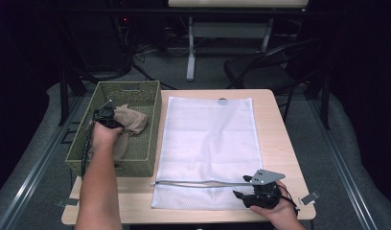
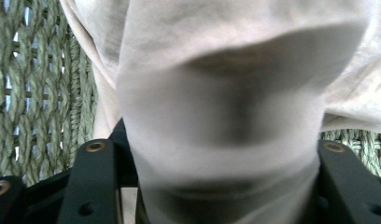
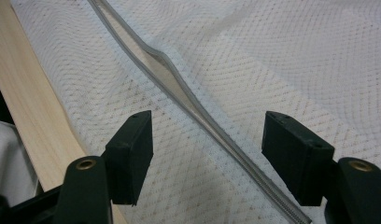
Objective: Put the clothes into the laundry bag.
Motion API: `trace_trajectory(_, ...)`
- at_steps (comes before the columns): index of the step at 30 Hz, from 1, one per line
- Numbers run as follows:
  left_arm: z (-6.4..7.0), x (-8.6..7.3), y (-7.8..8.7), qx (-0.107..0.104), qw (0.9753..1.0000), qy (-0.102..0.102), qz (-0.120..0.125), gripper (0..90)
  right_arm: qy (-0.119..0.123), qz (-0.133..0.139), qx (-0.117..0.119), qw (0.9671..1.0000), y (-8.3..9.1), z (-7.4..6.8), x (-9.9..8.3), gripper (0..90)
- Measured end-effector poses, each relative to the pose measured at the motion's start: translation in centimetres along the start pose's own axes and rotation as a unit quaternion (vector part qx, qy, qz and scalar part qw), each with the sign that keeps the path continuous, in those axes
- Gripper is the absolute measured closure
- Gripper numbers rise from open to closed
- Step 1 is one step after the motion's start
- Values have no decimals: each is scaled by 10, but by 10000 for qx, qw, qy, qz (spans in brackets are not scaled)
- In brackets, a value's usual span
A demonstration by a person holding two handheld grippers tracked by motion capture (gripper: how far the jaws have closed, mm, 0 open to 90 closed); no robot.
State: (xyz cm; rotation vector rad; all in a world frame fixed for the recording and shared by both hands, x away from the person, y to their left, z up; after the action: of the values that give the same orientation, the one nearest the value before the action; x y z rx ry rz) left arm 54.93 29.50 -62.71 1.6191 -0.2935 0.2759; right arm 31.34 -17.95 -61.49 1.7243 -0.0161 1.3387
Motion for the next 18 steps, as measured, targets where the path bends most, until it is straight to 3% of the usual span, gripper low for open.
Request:
trace_trajectory(9, 1, 1, 7, 7, 10000, -33, -65, 529, 11, -13, 13, 10000, -1, 0, 0, 337)
trace_trajectory(18, 4, 3, 14, -188, 9998, -33, -42, 589, 6, -22, 25, 10000, -1, 0, 0, 337)
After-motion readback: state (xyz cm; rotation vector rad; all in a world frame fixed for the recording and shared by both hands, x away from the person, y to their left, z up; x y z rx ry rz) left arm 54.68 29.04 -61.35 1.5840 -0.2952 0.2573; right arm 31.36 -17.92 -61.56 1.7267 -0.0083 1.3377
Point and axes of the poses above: each handheld gripper's, and its own axes: y roughly backward along the jaws, x roughly out of its top, z roughly to its right, the point moved 10 cm from there along -y, roughly forward along the jaws, and after that the axes turned 1 degree about z, right-handed, at the moved point
